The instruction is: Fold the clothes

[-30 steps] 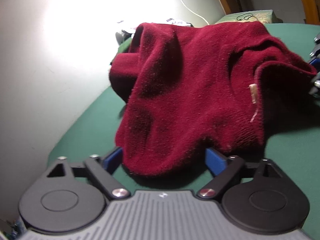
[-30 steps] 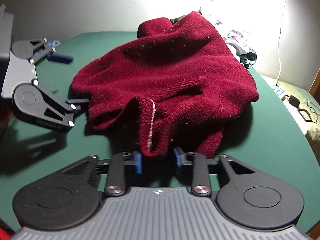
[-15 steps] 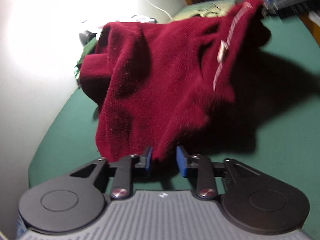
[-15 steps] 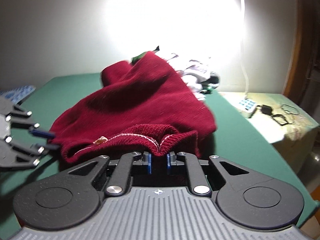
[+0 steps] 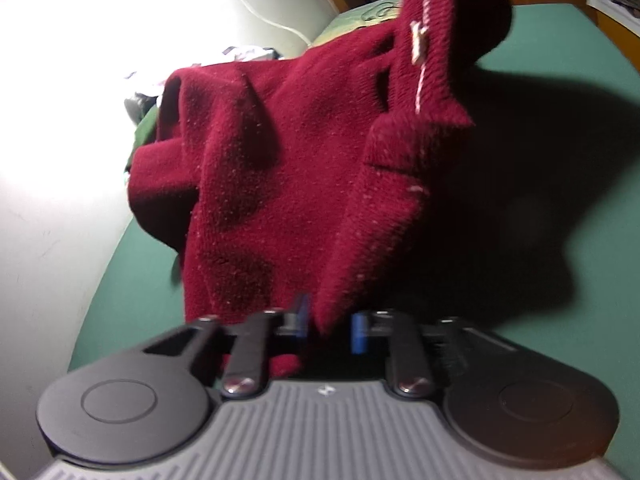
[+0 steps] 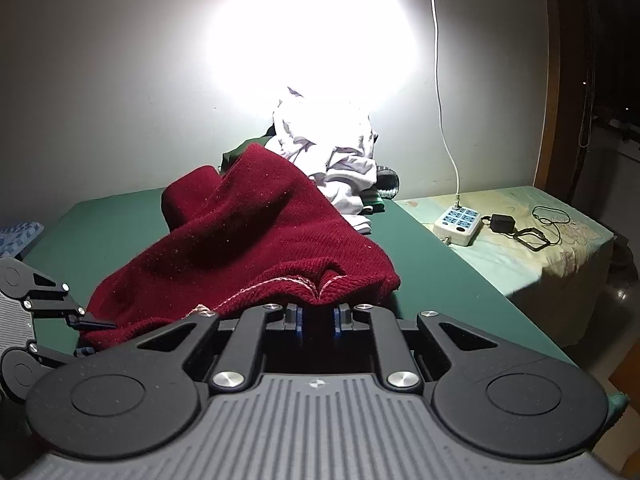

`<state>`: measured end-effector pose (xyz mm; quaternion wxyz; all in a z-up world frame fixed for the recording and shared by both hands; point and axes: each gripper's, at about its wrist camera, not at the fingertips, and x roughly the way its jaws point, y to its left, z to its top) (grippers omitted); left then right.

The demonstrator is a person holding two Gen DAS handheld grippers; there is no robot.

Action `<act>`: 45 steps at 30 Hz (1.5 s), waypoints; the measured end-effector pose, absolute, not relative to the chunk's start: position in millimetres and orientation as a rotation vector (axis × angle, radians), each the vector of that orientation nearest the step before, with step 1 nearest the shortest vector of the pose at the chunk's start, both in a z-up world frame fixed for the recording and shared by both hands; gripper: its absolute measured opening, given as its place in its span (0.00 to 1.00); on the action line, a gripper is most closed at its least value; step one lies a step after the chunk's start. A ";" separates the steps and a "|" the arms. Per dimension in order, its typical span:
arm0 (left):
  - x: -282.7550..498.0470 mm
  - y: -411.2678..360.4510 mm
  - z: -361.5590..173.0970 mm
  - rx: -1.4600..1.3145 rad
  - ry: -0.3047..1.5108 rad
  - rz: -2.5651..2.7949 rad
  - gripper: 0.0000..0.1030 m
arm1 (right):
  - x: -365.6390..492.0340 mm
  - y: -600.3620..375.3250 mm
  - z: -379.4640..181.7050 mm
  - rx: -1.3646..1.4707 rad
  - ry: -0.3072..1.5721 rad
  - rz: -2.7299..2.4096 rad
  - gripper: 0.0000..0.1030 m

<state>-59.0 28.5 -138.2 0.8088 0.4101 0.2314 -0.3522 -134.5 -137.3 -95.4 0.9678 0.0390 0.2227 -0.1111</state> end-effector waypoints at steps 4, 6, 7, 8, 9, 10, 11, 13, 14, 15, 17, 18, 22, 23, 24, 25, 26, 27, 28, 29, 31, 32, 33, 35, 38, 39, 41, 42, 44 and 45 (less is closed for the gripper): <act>-61.4 29.6 -123.7 0.742 0.412 -0.616 0.12 | -136.9 -137.9 -94.9 0.065 0.438 -0.243 0.13; -65.3 31.6 -113.1 0.657 0.385 -0.535 0.11 | -139.2 -139.2 -93.1 0.063 0.423 -0.249 0.13; -68.2 32.6 -106.6 0.615 0.378 -0.497 0.11 | -139.7 -140.2 -91.2 0.064 0.412 -0.249 0.13; -71.1 34.6 -98.3 0.568 0.370 -0.460 0.11 | -140.1 -141.4 -87.7 0.070 0.398 -0.242 0.13; -74.1 36.9 -89.4 0.518 0.363 -0.424 0.11 | -140.5 -142.7 -83.8 0.077 0.382 -0.234 0.13; -78.1 40.2 -79.4 0.470 0.354 -0.396 0.11 | -140.6 -143.6 -79.4 0.085 0.362 -0.222 0.13; -82.9 43.6 -69.5 0.431 0.342 -0.374 0.11 | -140.4 -144.1 -74.4 0.088 0.339 -0.206 0.13; -92.5 48.2 -52.7 0.405 0.307 -0.333 0.11 | -138.8 -144.4 -63.8 0.080 0.295 -0.169 0.13; -96.7 49.7 -45.7 0.407 0.291 -0.311 0.11 | -138.0 -144.9 -58.4 0.075 0.276 -0.145 0.13; -100.4 51.0 -37.9 0.409 0.278 -0.286 0.11 | -137.0 -145.5 -53.0 0.072 0.259 -0.120 0.13; -110.7 55.6 -20.9 0.387 0.260 -0.239 0.11 | -136.2 -147.7 -41.8 0.077 0.232 -0.066 0.13; -113.2 58.2 -10.9 0.369 0.249 -0.214 0.11 | -137.1 -149.5 -36.1 0.085 0.214 -0.035 0.13; -137.0 73.2 27.9 0.303 0.205 -0.100 0.11 | -140.0 -156.7 -16.3 0.095 0.156 0.083 0.13; -142.9 75.2 36.3 0.293 0.198 -0.077 0.11 | -141.1 -158.5 -11.6 0.096 0.140 0.112 0.13; -150.2 75.2 43.7 0.288 0.190 -0.055 0.11 | -142.6 -160.3 -6.7 0.094 0.122 0.141 0.13; -157.9 74.8 51.0 0.285 0.180 -0.033 0.11 | -144.4 -161.9 -1.5 0.093 0.105 0.168 0.13; -164.7 74.1 57.8 0.281 0.169 -0.013 0.11 | -146.2 -163.7 3.8 0.096 0.089 0.194 0.13; -172.0 72.2 65.0 0.278 0.155 0.004 0.11 | -148.1 -165.6 9.1 0.100 0.073 0.221 0.12; -179.5 70.0 72.6 0.274 0.140 0.021 0.11 | -149.4 -167.1 14.2 0.108 0.058 0.250 0.12; -187.2 68.0 79.6 0.268 0.125 0.035 0.11 | -151.2 -169.2 19.2 0.116 0.042 0.279 0.12; -208.3 64.5 94.3 0.255 0.094 0.056 0.11 | -155.0 -173.3 29.5 0.128 0.005 0.334 0.12; -218.9 62.8 101.7 0.250 0.078 0.065 0.11 | -157.1 -175.4 34.4 0.132 -0.013 0.359 0.09; -229.4 61.1 109.2 0.245 0.063 0.073 0.11 | -158.9 -177.4 38.7 0.137 -0.026 0.385 0.08; -242.4 58.2 122.4 0.237 0.032 0.083 0.12 | -162.2 -181.3 46.9 0.146 -0.050 0.435 0.08; -254.2 54.3 134.1 0.246 -0.002 0.105 0.15 | -164.6 -179.7 47.7 0.094 -0.085 0.455 0.07; -250.2 53.0 130.6 0.248 0.017 0.117 0.15 | -161.5 -178.0 43.5 0.078 -0.077 0.458 0.07; -238.5 51.3 119.1 0.241 0.076 0.132 0.15 | -151.2 -173.2 29.5 0.052 -0.031 0.455 0.07; -221.1 50.8 106.2 0.226 0.120 0.123 0.16 | -143.6 -170.0 19.0 0.045 0.014 0.444 0.07; -194.1 51.4 78.4 0.197 0.225 0.124 0.16 | -127.3 -164.4 -4.6 0.030 0.112 0.417 0.07; -180.0 53.4 63.6 0.174 0.280 0.122 0.16 | -119.1 -162.3 -17.9 0.024 0.160 0.403 0.07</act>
